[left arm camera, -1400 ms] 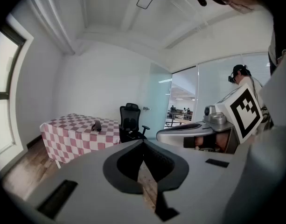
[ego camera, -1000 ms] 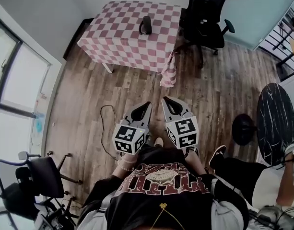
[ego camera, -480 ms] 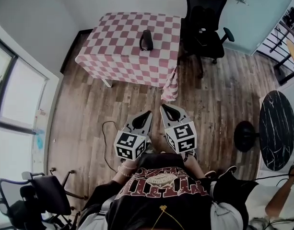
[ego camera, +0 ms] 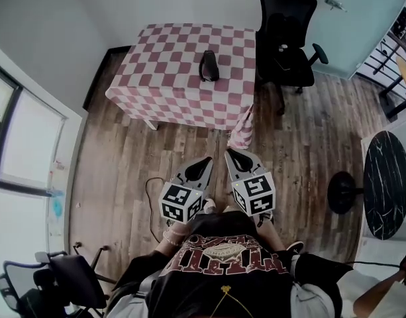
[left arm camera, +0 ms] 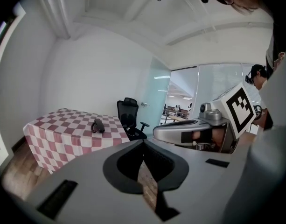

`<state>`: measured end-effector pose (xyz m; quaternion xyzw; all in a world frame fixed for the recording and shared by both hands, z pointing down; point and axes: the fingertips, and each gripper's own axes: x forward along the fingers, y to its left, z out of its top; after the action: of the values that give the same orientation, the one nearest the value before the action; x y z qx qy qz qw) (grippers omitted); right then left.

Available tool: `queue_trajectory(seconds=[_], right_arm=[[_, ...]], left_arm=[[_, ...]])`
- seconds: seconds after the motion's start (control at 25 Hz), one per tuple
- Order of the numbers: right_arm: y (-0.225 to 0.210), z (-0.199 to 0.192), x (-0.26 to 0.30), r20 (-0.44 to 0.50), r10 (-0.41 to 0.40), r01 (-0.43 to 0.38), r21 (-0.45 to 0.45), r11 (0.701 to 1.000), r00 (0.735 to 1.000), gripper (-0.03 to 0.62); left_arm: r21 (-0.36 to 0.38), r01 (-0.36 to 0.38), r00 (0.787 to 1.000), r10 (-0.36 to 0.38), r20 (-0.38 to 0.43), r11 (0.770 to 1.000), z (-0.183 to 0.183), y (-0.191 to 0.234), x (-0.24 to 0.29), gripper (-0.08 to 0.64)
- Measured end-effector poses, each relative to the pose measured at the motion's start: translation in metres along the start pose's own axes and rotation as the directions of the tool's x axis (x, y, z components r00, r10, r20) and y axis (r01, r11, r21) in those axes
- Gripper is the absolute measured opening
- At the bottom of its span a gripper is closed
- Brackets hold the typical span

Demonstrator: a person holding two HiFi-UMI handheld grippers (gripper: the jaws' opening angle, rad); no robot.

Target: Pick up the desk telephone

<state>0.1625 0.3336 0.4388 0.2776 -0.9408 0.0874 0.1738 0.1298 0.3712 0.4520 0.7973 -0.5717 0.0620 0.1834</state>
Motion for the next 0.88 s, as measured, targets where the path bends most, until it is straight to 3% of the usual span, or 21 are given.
queue_trajectory(seconds=[0.44, 0.88], right_arm=[[-0.023, 0.002, 0.026, -0.03, -0.016, 0.017, 0.025, 1.0, 0.999, 0.02], [-0.077, 0.033, 0.08, -0.04, 0.054, -0.054, -0.007, 0.999, 0.998, 0.02]], left_arm=[[-0.027, 0.008, 1.0, -0.009, -0.025, 1.0, 0.007, 0.029, 0.026, 0.002], [-0.034, -0.025, 0.999, 0.024, -0.023, 0.999, 0.045, 0.058, 0.096, 0.002]])
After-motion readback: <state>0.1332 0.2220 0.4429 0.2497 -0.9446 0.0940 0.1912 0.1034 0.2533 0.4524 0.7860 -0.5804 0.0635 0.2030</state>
